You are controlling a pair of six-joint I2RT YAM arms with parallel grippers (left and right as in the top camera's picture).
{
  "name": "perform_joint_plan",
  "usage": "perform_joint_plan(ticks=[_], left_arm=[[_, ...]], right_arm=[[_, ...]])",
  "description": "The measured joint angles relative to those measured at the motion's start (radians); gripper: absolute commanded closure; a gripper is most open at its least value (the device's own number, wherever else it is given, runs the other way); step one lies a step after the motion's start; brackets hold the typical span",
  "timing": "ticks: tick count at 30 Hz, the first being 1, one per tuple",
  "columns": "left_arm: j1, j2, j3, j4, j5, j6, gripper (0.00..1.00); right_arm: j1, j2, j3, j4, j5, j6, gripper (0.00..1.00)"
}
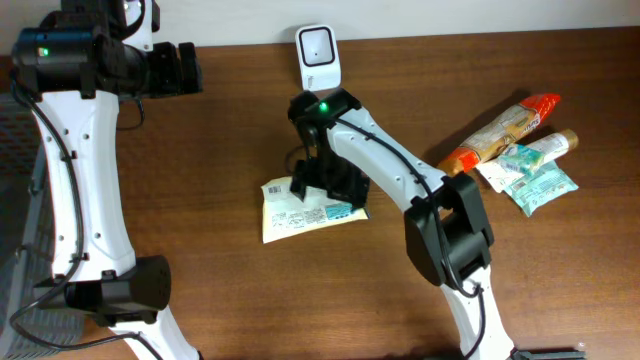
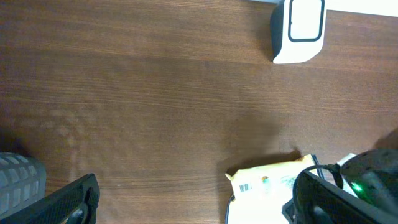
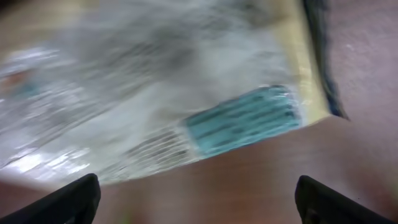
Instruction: Scan the item barcode
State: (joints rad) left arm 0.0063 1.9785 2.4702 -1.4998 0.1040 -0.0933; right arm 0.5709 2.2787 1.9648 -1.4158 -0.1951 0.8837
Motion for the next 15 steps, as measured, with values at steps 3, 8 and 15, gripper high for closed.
perform_joint_plan(ticks=[3, 8, 15], left_arm=[[0.000, 0.000, 0.000, 0.000, 0.000, 0.000, 0.01], [0.000, 0.000, 0.000, 0.000, 0.000, 0.000, 0.01], [0.000, 0.000, 0.000, 0.000, 0.000, 0.000, 0.01]], right_arm=[[-0.026, 0.000, -0.066, 0.006, 0.000, 0.103, 0.01], [-0.026, 0.000, -0.150, 0.117, -0.008, 0.160, 0.01], [-0.021, -0.035, -0.240, 0.315, 0.017, 0.133, 0.20]])
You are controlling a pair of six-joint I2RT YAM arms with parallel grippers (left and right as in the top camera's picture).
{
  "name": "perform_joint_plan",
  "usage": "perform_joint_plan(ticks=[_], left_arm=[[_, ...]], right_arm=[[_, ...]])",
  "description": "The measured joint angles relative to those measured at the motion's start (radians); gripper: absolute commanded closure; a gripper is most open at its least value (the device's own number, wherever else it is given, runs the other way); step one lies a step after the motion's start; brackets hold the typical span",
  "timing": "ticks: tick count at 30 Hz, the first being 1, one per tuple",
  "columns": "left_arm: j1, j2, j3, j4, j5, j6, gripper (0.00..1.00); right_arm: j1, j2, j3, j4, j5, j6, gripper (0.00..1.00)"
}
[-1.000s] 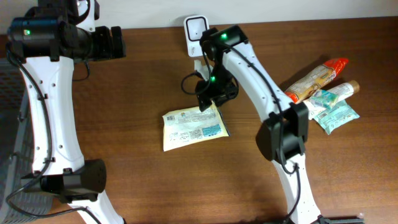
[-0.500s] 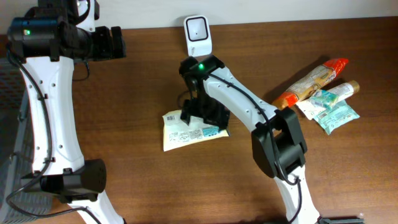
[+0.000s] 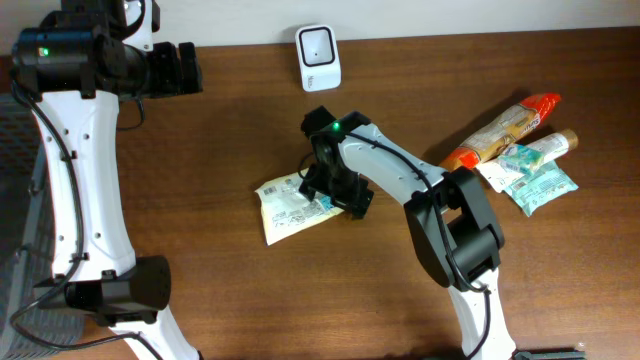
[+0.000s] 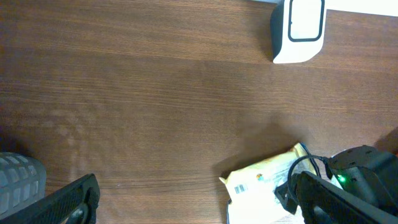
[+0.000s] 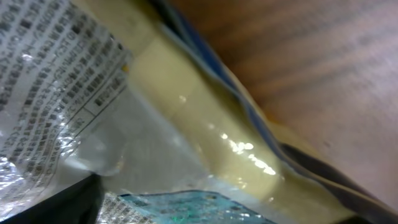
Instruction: Scan the item barcode
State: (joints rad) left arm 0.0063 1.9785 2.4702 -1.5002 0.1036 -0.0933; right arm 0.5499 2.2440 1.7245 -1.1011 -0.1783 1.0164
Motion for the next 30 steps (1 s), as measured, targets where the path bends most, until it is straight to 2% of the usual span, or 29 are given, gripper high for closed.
perform_joint_plan(ticks=[4, 5, 6, 8, 9, 10, 13, 19, 21, 22, 26, 30], left_arm=[[0.000, 0.000, 0.000, 0.000, 0.000, 0.000, 0.01], [0.000, 0.000, 0.000, 0.000, 0.000, 0.000, 0.01], [0.000, 0.000, 0.000, 0.000, 0.000, 0.000, 0.01], [0.000, 0.000, 0.000, 0.000, 0.000, 0.000, 0.01], [0.000, 0.000, 0.000, 0.000, 0.000, 0.000, 0.01], [0.000, 0.000, 0.000, 0.001, 0.000, 0.000, 0.01], [0.000, 0.000, 0.000, 0.000, 0.000, 0.000, 0.01], [0.000, 0.000, 0.000, 0.000, 0.000, 0.000, 0.01], [0.000, 0.000, 0.000, 0.000, 0.000, 0.000, 0.01], [0.000, 0.000, 0.000, 0.000, 0.000, 0.000, 0.01], [0.000, 0.000, 0.000, 0.000, 0.000, 0.000, 0.01], [0.000, 0.000, 0.000, 0.001, 0.000, 0.000, 0.01]], right_arm=[[0.010, -0.005, -0.023, 0.168, 0.045, -0.086, 0.27], [0.014, -0.016, -0.044, 0.214, 0.058, -0.099, 0.31], [0.015, -0.031, -0.072, 0.261, 0.067, -0.104, 0.42], [0.015, -0.051, -0.119, 0.346, 0.067, -0.113, 0.83], [0.015, -0.053, -0.132, 0.377, 0.051, -0.124, 0.91], [0.015, -0.053, -0.137, 0.401, 0.027, -0.149, 0.95], [-0.006, -0.053, -0.141, 0.423, -0.057, -0.230, 0.96], [-0.161, -0.029, -0.167, 0.420, -0.507, -0.650, 0.96], [-0.203, -0.060, -0.174, 0.396, -0.570, -0.720, 0.96], [-0.238, -0.130, -0.180, 0.386, -0.594, -0.756, 0.96], [-0.348, -0.495, -0.180, 0.380, -0.553, -0.742, 0.96], [-0.361, -0.697, -0.177, 0.331, -0.216, -0.499, 0.96]])
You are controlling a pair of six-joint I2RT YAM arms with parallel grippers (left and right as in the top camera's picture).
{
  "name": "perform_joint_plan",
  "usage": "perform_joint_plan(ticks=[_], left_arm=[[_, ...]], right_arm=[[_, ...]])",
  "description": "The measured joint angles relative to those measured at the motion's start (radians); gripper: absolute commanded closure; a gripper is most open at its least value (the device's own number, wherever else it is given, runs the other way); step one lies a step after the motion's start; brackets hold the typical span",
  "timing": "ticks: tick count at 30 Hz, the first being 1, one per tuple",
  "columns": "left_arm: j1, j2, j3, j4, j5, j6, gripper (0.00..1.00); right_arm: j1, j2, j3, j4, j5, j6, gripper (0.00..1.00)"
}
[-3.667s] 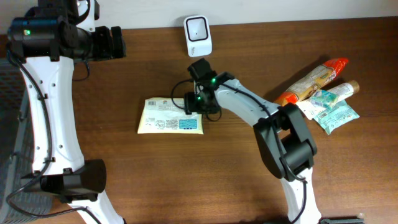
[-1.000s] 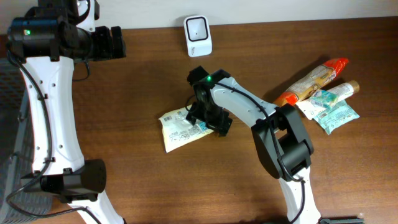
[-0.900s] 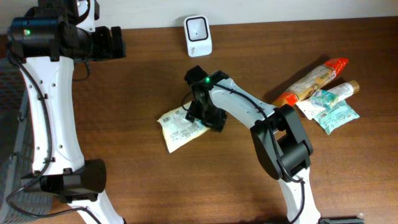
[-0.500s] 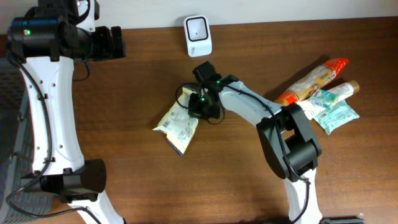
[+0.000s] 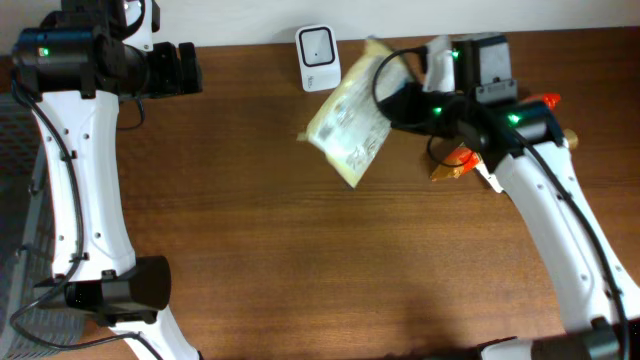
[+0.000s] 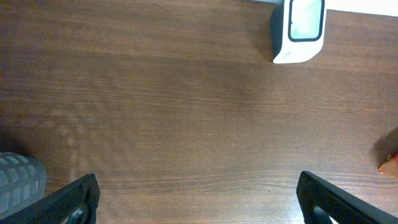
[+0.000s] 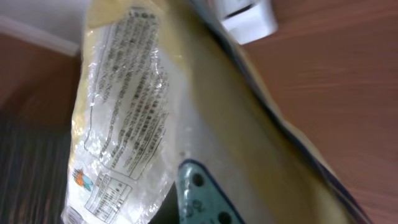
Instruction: Scan the item barcode
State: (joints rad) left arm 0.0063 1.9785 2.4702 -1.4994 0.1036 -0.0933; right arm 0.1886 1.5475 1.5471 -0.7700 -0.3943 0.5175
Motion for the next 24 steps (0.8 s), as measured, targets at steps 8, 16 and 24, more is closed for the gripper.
perform_joint_plan(ticks=[8, 16, 24], left_arm=[[0.000, 0.000, 0.000, -0.001, 0.000, 0.000, 0.01], [0.000, 0.000, 0.000, -0.004, 0.000, 0.000, 0.01], [0.000, 0.000, 0.000, -0.003, 0.000, 0.000, 0.01]], right_arm=[[0.000, -0.042, 0.000, -0.008, 0.182, 0.327, 0.96], [0.196, 0.063, -0.002, 0.530, 0.659, -0.161, 0.96], [0.292, 0.591, -0.006, 1.646, 0.997, -1.115, 0.96]])
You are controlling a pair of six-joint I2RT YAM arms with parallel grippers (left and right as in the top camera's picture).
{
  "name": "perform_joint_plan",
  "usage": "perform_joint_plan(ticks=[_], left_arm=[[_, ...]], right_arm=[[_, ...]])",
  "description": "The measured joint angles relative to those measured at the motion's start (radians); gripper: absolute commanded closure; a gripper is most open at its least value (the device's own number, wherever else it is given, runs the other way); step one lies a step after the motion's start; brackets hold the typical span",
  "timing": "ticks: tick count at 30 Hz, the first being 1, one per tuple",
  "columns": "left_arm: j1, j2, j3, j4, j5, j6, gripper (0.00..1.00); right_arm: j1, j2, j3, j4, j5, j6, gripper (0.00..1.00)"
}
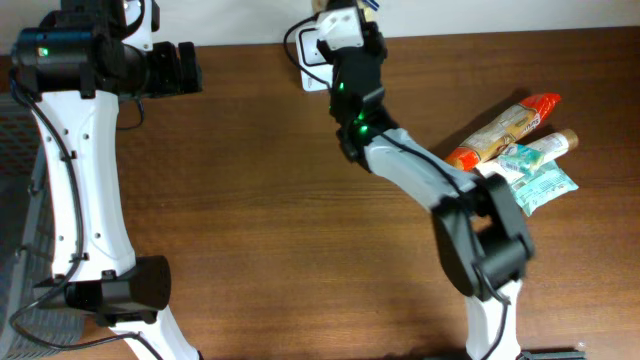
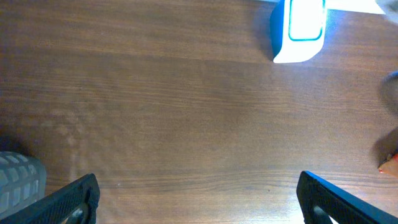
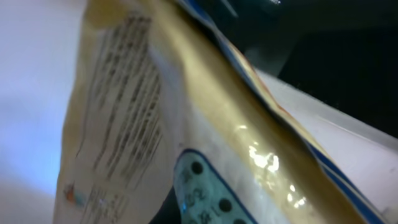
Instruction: Scan the item barcode
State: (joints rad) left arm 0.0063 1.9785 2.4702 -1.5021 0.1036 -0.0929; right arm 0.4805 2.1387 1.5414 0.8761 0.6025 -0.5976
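Note:
A yellow snack packet [image 3: 124, 93] with printed text fills the right wrist view, and my right gripper is shut on it, one teal finger pad [image 3: 205, 193] pressed on its face. In the overhead view my right gripper [image 1: 348, 22] is at the table's back edge, right over the white barcode scanner [image 1: 311, 62]; the packet is almost wholly out of that frame. The scanner [image 2: 299, 29] glows bluish in the left wrist view. My left gripper [image 2: 198, 200] is open and empty, held high at the far left [image 1: 180, 68].
A pile of snack packets and a tube [image 1: 520, 140] lies at the right of the brown table [image 1: 250, 250]. A grey meshed surface [image 1: 12, 150] runs along the left edge. A white wall stands behind the scanner.
My right gripper has moved with the packet from just right of the scanner to directly over it at the back edge. The scanner now shows a bluish light. The left arm has not moved.
The packet lay flat mid-table with my right gripper down on it. Then the gripper was at its right edge and the packet had turned a little. Later it was held in the air beside the scanner, and now above the scanner.

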Motion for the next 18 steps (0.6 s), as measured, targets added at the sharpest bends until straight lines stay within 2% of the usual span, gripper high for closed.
perform_joint_plan(ticks=[3, 6, 13, 18], left_arm=[[0.000, 0.000, 0.000, 0.002, 0.000, 0.000, 0.01], [0.000, 0.000, 0.000, 0.002, 0.000, 0.000, 0.01], [0.000, 0.000, 0.000, 0.003, 0.000, 0.000, 0.01], [0.000, 0.000, 0.000, 0.002, 0.000, 0.000, 0.01]], right_arm=[[-0.002, 0.137, 0.000, 0.168, -0.048, -0.252, 0.96], [-0.006, 0.202, 0.013, 0.179, -0.090, -0.335, 0.96], [-0.050, 0.245, 0.253, 0.046, -0.206, -0.374, 0.96], [-0.079, 0.264, 0.276, 0.006, -0.278, -0.370, 0.96]])
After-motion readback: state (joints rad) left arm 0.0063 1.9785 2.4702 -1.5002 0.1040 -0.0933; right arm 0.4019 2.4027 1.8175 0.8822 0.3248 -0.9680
